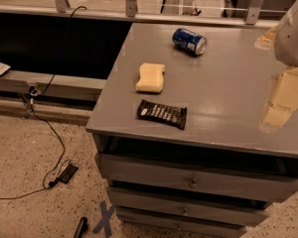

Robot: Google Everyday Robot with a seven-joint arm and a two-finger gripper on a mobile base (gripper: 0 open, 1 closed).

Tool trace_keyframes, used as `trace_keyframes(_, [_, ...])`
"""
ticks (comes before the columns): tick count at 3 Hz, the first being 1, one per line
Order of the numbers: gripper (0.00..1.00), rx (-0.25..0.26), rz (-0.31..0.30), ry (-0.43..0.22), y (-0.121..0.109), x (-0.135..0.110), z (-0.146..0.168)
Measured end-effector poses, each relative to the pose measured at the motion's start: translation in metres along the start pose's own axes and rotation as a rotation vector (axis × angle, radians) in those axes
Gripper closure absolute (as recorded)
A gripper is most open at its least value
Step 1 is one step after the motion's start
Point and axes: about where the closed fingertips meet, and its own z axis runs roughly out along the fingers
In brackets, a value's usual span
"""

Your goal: Pick rxbar chocolate

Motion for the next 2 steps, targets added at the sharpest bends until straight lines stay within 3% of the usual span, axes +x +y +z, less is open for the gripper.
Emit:
trace_keyframes(1, [0.0,0.0,0.0,0.0,0.0,0.0,0.0])
trace_keyframes(2, [0.0,-0.01,-0.051,-0.023,-0.005,-0.031,0.008])
